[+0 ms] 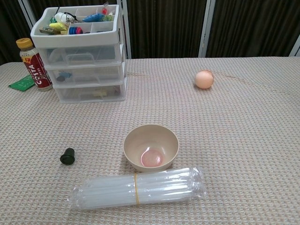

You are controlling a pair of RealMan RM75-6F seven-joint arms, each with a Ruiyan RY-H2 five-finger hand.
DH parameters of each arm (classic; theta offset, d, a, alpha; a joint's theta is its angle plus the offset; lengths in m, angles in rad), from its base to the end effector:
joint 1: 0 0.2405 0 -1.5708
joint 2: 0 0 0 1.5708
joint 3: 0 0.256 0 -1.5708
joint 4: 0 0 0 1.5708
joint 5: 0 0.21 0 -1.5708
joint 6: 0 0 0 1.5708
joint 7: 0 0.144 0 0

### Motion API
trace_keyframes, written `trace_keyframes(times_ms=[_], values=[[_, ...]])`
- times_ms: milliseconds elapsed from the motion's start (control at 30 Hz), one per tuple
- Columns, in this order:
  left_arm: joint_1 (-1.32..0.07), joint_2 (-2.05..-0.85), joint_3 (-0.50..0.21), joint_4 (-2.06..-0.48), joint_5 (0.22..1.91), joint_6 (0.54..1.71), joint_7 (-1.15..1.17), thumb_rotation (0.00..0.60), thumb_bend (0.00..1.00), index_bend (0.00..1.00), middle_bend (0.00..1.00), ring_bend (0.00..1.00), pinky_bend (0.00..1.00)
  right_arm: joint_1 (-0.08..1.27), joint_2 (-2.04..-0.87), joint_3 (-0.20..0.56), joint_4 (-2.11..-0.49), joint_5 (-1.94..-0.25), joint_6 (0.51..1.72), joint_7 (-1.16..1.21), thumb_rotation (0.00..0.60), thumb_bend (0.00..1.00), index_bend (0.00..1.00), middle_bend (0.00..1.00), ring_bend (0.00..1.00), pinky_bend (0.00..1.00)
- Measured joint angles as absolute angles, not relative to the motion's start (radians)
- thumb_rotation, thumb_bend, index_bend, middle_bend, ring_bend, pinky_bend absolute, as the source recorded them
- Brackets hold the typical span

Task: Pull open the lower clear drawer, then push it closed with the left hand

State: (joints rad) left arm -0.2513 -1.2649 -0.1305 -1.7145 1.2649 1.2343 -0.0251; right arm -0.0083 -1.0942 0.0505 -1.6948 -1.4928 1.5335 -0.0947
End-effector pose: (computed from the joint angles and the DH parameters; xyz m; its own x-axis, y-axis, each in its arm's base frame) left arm -0.2699 0.2370 0.0882 0.0852 0.1695 0.9818 0.9949 0.0394 -0.0931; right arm -0.3102 -0.1516 0.1664 0.4298 0.0025 0.9029 -0.9001 0.0800 0.4282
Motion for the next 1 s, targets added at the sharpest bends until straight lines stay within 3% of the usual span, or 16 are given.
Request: trace_keyframes(times_ms=[233,467,567,667,1000], values=[[-0.337,-1.264,-0.237,-1.780,0.951,1.021,-0.147,0.600,0.58,0.00,0.97,0.89,0.68,-0.005,-1.092,0.052,-1.696,-1.487,1.524,-0.083,0.600,0.07,0.09,0.00,0.00,0.00],[-0.487,-1.295,-0.333,-1.725,0.615,0.790,-0.210,0.600,0.60,0.00,0.97,0.89,0.69,-0.001,-1.089,0.051,-1.694,-1.485,1.513,-0.066,0.600,0.08,0.09,0.00,0.00,0.00],[-0.550,-1.320,-0.358,-1.684,0.517,0.726,-0.227,0.600,0.66,0.00,0.97,0.89,0.69,-0.001,-1.086,0.050,-1.694,-1.485,1.511,-0.055,0.600,0.08,0.09,0.00,0.00,0.00],[-0.604,-1.342,-0.380,-1.659,0.441,0.682,-0.242,0.600,0.75,0.00,0.97,0.90,0.69,-0.001,-1.083,0.049,-1.695,-1.487,1.510,-0.049,0.600,0.08,0.09,0.00,0.00,0.00],[-0.715,-1.415,-0.390,-1.593,0.287,0.673,-0.238,0.600,0.76,0.00,0.97,0.90,0.69,0.000,-1.084,0.051,-1.697,-1.483,1.509,-0.046,0.600,0.08,0.09,0.00,0.00,0.00]])
